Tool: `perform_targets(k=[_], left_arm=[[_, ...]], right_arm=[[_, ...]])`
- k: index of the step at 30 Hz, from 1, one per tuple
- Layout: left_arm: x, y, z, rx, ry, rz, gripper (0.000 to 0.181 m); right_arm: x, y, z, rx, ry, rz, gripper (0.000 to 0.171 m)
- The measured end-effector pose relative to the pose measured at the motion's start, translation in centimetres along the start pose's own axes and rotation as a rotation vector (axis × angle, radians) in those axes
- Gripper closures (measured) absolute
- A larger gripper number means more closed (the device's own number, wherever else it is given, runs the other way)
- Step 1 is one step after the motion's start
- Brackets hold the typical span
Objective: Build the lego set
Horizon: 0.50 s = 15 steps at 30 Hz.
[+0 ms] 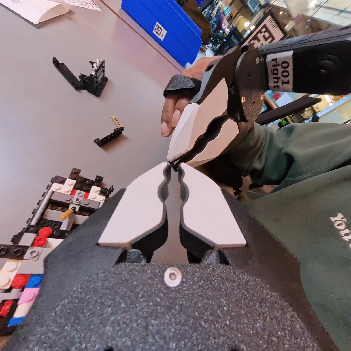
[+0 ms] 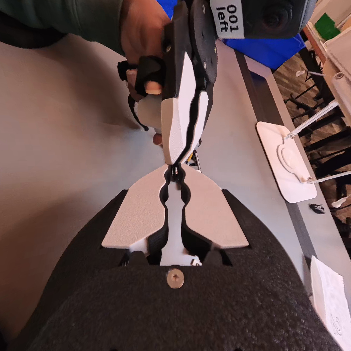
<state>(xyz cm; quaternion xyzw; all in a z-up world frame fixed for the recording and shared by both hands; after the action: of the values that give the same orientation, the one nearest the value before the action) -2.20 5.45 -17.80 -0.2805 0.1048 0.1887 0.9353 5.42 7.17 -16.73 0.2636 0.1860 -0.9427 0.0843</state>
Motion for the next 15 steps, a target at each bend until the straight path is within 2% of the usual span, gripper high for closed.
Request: perform_targets(k=[2, 4, 7, 9, 11, 13, 15], left_arm=[[-0.3, -0.1, 0.2, 0.005, -0.002, -0.005, 0.176], [-1.1, 0.1, 0.5, 0.071, 0.044, 0.077, 0.178], [-5.9, 0.1, 3.0, 0.282, 0.110, 0.447, 0.178], [-12.1, -0.6, 5.0, 0.407, 0.132, 0.817, 0.178], [-19.6, -1.4, 5.0, 0.433, 0.223, 1.185, 0.178], [-27.3, -1.6, 2.6, 0.261, 0.384, 1.432, 0.178], [-33.6, -0.9, 0.0, 0.037, 0.395, 1.579, 0.178]], right_arm=[[-0.1, -0.1, 0.4, -0.007, -0.024, -0.016, 0.164], [-0.2, -0.6, 0.8, 0.012, -0.074, -0.060, 0.167], [-0.7, -3.0, 0.5, 0.135, -0.141, -0.166, 0.155], [-1.3, -5.3, -0.6, 0.242, -0.151, -0.264, 0.152], [-1.7, -6.8, -2.1, 0.334, -0.105, -0.290, 0.151], [-1.6, -7.4, -3.6, 0.379, -0.019, -0.268, 0.150], [-1.5, -7.5, -4.7, 0.377, 0.058, -0.245, 0.150]])
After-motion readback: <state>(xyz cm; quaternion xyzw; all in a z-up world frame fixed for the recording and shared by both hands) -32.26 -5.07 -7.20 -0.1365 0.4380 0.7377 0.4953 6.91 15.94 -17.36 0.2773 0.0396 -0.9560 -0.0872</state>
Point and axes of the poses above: each gripper's, where its closed fingertips meet, x out along the fingers, z out of its top, y = z × x across the jaws, the point moved 5 cm from there along -x, back along the fingers, and after that the axes turned 8 degrees about x, right-handed, at the moved point
